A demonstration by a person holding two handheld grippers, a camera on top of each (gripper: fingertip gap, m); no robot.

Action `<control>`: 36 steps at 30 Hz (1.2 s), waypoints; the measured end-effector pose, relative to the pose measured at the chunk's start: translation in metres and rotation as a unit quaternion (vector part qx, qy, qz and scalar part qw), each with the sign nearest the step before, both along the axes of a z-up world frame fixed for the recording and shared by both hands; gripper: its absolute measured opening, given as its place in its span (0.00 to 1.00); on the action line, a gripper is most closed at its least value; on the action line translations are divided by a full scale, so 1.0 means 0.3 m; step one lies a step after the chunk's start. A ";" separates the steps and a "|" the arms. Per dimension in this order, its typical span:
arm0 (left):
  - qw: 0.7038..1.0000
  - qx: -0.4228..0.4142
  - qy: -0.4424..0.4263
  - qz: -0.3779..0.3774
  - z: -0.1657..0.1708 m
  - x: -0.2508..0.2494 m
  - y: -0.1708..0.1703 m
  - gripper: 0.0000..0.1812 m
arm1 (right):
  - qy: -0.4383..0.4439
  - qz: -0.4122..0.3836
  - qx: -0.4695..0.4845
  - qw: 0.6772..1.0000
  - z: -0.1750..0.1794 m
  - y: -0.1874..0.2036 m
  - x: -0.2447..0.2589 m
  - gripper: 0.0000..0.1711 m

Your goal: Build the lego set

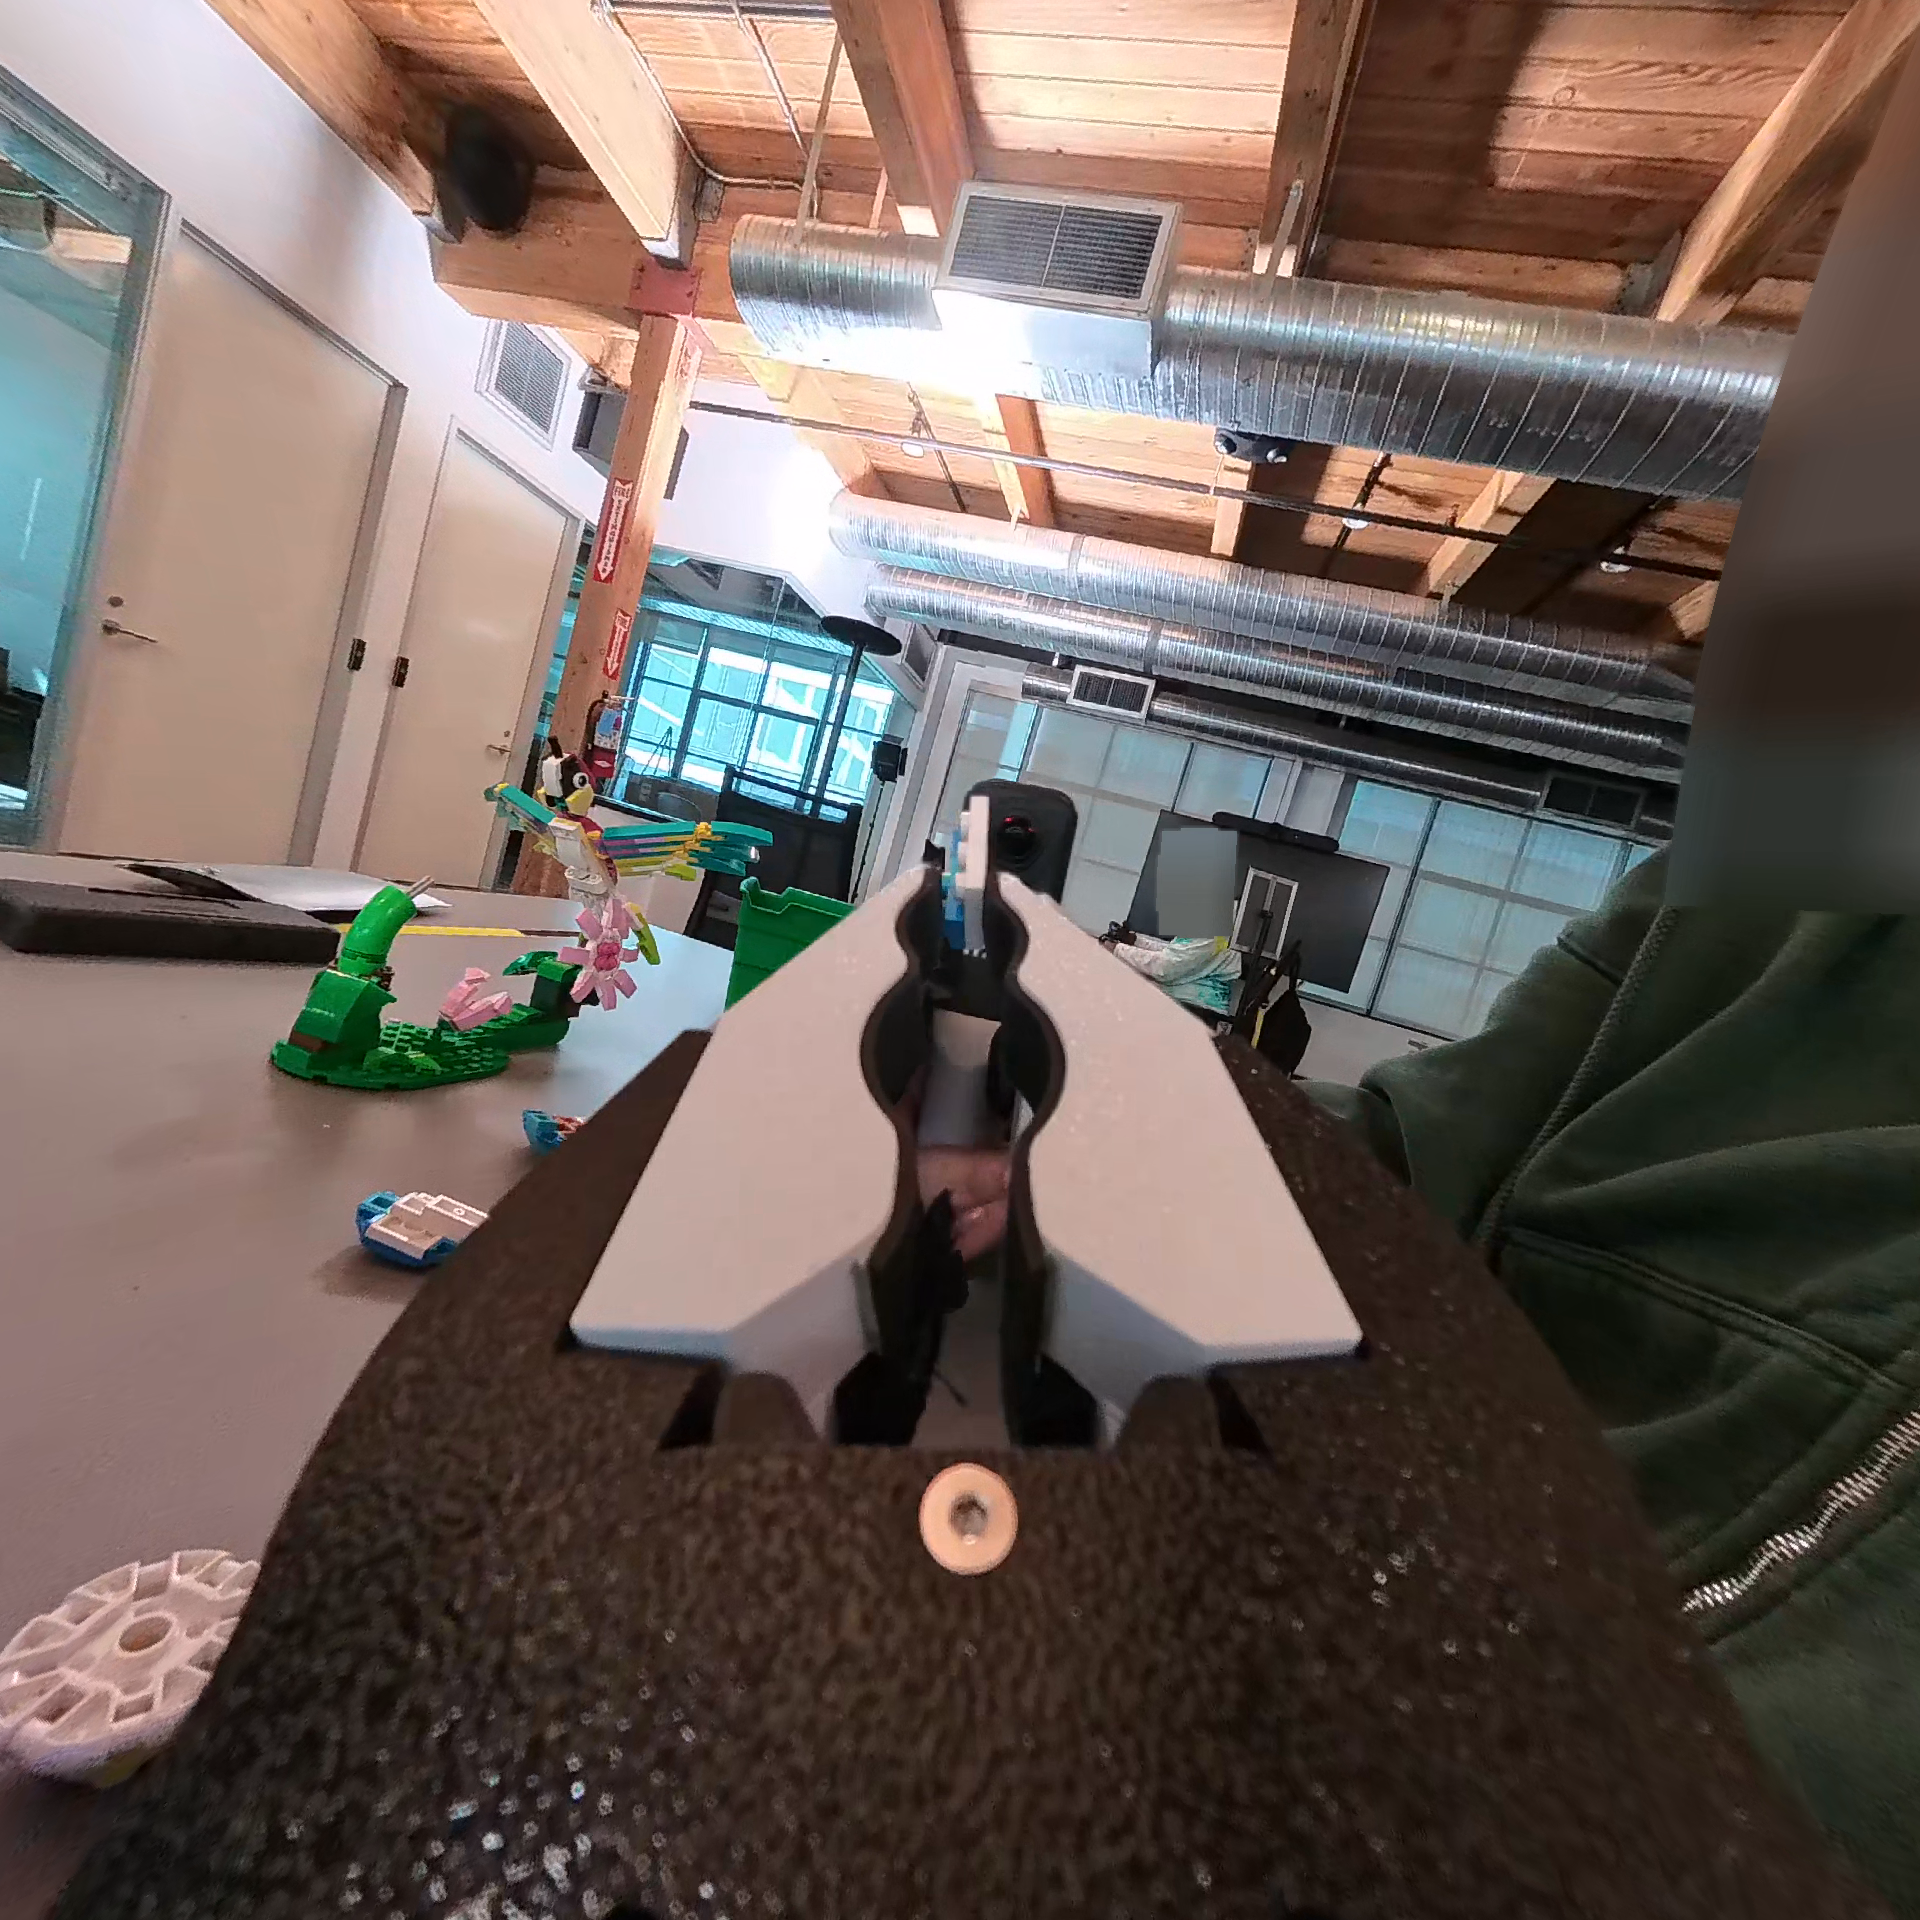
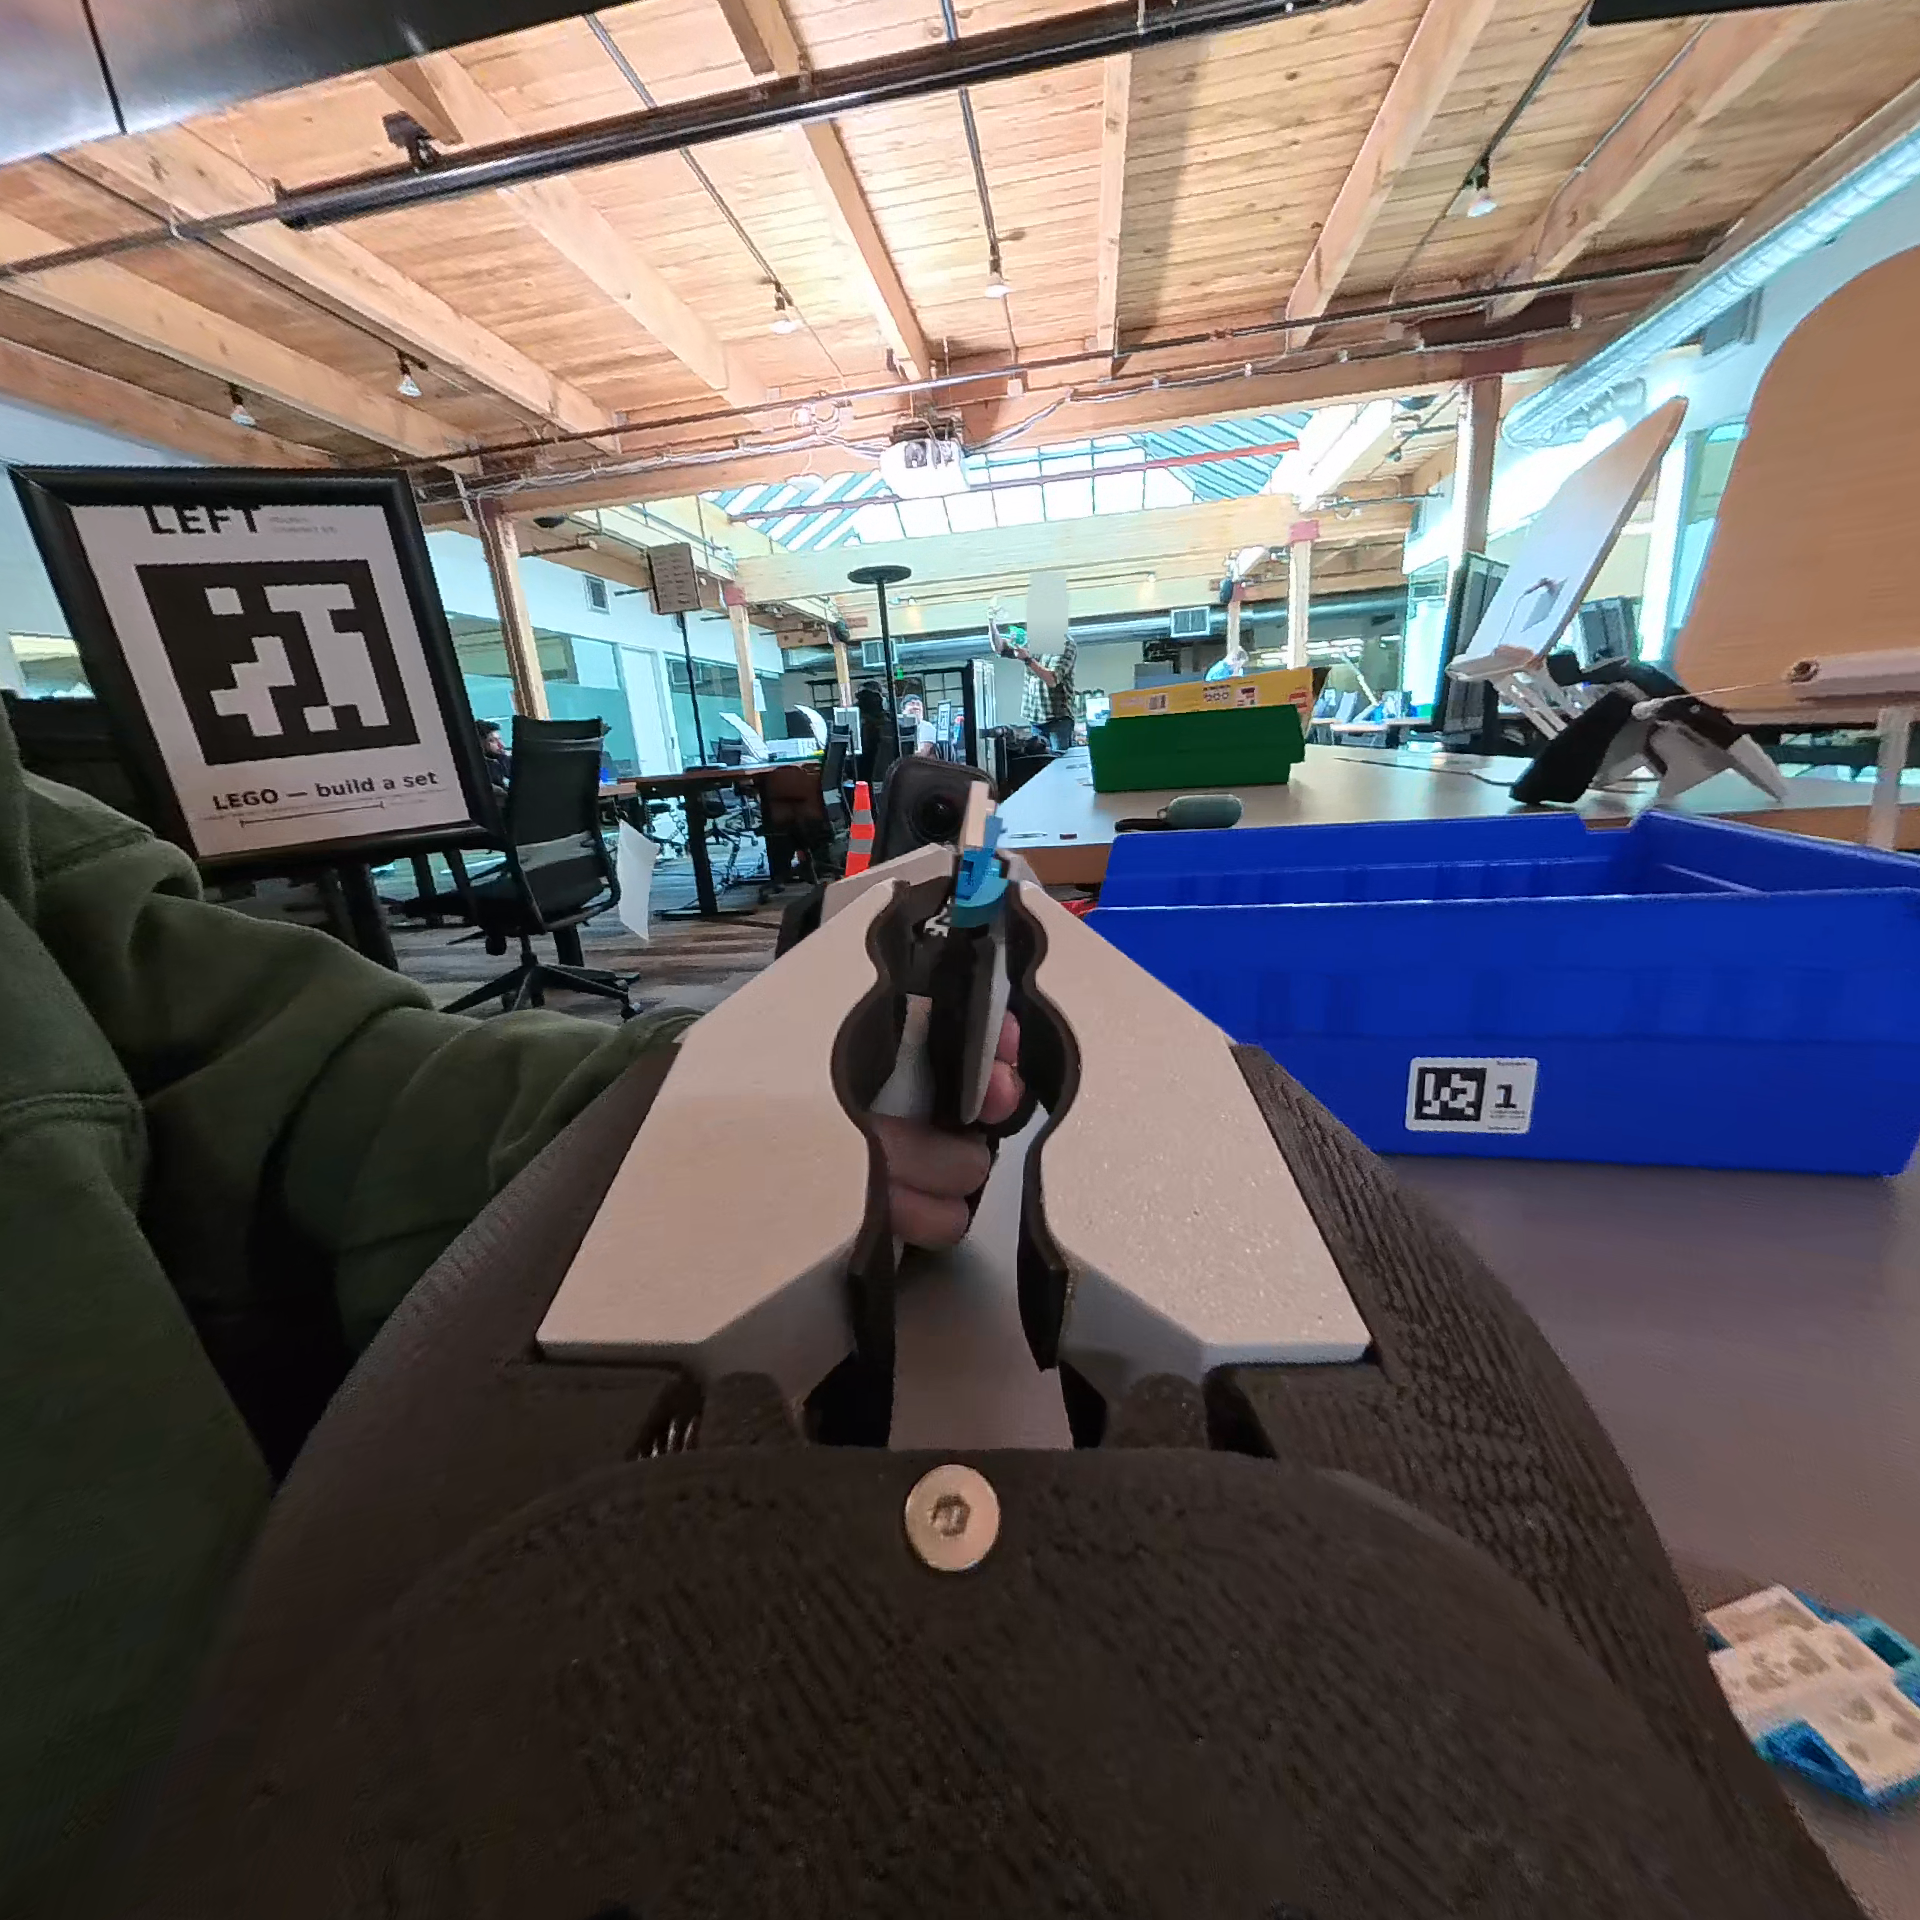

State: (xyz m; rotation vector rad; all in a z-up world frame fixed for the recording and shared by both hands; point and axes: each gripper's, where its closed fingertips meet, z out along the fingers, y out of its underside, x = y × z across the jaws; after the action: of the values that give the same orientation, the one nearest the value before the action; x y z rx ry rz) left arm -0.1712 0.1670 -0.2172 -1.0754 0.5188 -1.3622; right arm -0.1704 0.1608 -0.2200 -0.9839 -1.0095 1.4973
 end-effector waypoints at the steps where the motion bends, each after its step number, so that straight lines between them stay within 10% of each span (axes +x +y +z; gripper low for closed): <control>1: 1.000 0.000 0.003 -0.001 -0.002 0.004 -0.001 0.02 | -0.005 -0.003 -0.001 1.000 -0.005 0.004 -0.004 0.10; 36: 1.000 0.003 0.006 -0.013 -0.004 0.016 -0.009 0.02 | -0.023 0.003 0.006 1.000 -0.016 0.005 -0.007 0.04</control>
State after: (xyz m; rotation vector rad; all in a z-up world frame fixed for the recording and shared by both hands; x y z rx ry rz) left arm -0.1665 0.1642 -0.2183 -1.0768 0.5474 -1.3777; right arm -0.1724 0.1622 -0.2248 -1.0126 -1.0540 1.4783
